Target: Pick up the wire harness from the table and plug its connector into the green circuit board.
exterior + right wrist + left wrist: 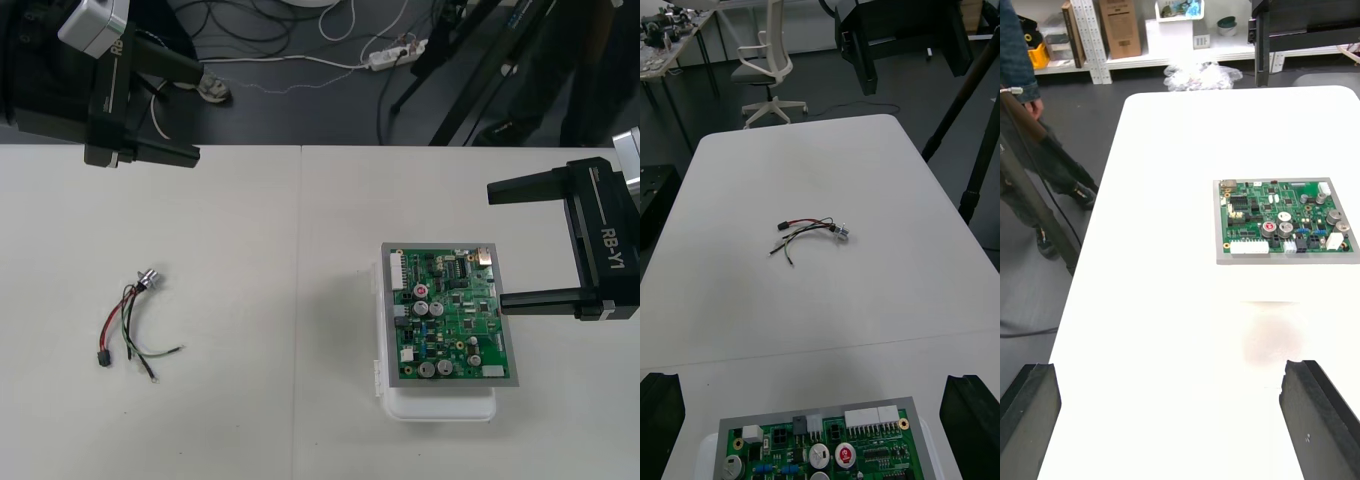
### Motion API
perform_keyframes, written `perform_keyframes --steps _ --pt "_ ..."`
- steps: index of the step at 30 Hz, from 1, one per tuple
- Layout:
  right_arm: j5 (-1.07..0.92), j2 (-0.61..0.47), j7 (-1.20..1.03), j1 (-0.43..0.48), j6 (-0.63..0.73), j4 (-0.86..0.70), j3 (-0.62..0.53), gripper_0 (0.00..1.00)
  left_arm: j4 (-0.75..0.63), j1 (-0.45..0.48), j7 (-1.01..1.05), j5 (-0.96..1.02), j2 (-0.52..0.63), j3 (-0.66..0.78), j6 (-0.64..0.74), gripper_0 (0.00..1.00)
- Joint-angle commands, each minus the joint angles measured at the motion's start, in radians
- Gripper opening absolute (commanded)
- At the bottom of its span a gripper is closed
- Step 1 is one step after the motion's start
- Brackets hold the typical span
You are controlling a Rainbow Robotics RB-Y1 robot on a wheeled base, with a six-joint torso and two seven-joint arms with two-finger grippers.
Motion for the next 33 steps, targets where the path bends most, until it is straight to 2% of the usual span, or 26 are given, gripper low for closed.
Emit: perform_keyframes --steps 1,33 --pt "0.004 -0.02 0.052 0.002 -0.005 0.0 -0.013 1.0 -0.019 0.012 -0.049 -0.005 0.003 0.027 0.043 0.86" --pt "0.004 -0.02 0.052 0.002 -0.005 0.0 -0.013 1.0 -0.019 0.012 -0.049 -0.005 0.003 0.027 0.043 0.86"
